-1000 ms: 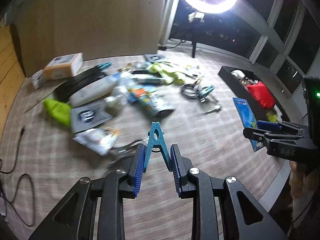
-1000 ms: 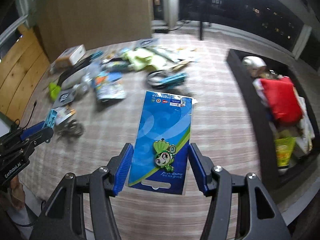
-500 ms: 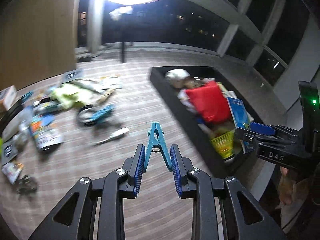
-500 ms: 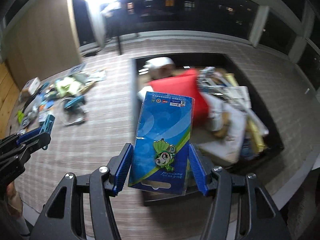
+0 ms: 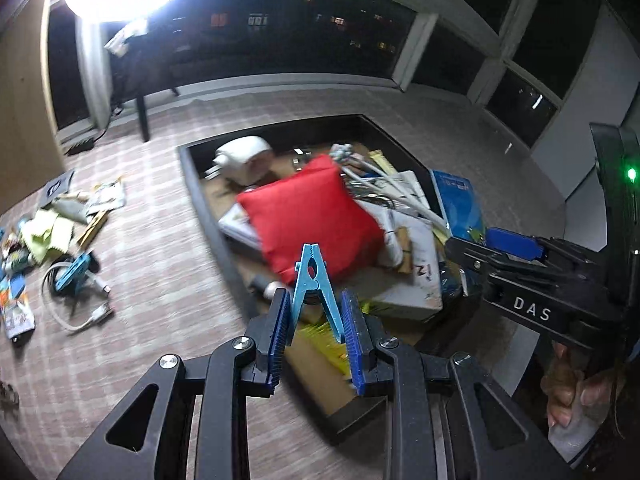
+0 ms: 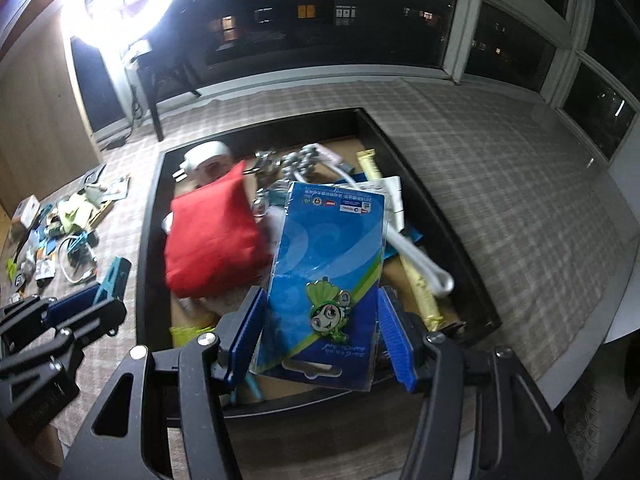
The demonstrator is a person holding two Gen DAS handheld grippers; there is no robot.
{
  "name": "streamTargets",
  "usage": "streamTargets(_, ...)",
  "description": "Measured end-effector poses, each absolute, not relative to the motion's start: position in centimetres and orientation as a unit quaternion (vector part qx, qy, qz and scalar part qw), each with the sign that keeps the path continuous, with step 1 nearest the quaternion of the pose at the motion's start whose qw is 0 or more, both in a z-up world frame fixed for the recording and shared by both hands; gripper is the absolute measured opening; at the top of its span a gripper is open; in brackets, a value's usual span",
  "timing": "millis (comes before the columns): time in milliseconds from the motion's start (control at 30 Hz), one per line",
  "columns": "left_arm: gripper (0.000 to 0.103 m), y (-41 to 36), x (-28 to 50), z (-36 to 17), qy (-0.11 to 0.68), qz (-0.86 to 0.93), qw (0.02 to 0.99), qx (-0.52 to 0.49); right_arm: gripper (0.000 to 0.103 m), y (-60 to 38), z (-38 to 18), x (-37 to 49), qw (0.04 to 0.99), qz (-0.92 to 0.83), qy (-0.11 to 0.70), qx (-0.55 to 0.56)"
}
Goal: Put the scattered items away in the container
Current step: 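Carry the blue card to the black box and open the right tool, then grasp the snack packet with the right tool while the left tool grasps the scissors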
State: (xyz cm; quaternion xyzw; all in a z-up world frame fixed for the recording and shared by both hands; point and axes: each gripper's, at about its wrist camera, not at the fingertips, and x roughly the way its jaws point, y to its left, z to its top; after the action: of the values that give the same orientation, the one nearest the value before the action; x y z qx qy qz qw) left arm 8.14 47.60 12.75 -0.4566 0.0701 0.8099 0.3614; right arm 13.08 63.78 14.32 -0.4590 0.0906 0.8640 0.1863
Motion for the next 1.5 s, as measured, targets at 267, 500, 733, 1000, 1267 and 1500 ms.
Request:
streamTargets(267, 0.058, 50.2, 8.8, 13.2, 0.088, 0.809, 0.367, -0.451, 0.065, 65.6, 14.3, 12.4, 0.183, 0.867, 0.093, -0.454)
streamTargets(500, 0.054, 48.6, 7.4, 13.5, 0.094, 0.818, 0.349, -0.448, 0.065, 64.5, 14.7, 10.6, 0.153, 0.875, 0.09, -0.45)
streamTargets(733, 0.05, 43.1, 4.1, 13.8, 0.072, 0.831, 0.311, -0.455, 0.065, 60.9, 15.5, 7.6, 0.113, 0.884, 0.086, -0.446)
streamTargets(1000, 0.05, 31.4, 0.3, 14.2, 0.05, 0.854, 0.24, -0.459, 0.064, 52.1, 16.1, 3.8, 0.039, 0.893, 0.061, -0.445)
streamTargets(1267, 0.046, 17.6, -2.6, 12.3, 0.007, 0.866, 0.149, -0.477, 0.064, 41.7, 15.2, -0.3, -0.055, 0.885, 0.018, -0.461)
streamTargets(1500, 0.046, 10.9, -2.0, 9.5, 0.041, 0.855, 0.153, -0.493, 0.064, 33.1, 13.6, -4.8, -0.148, 0.858, -0.021, -0.491)
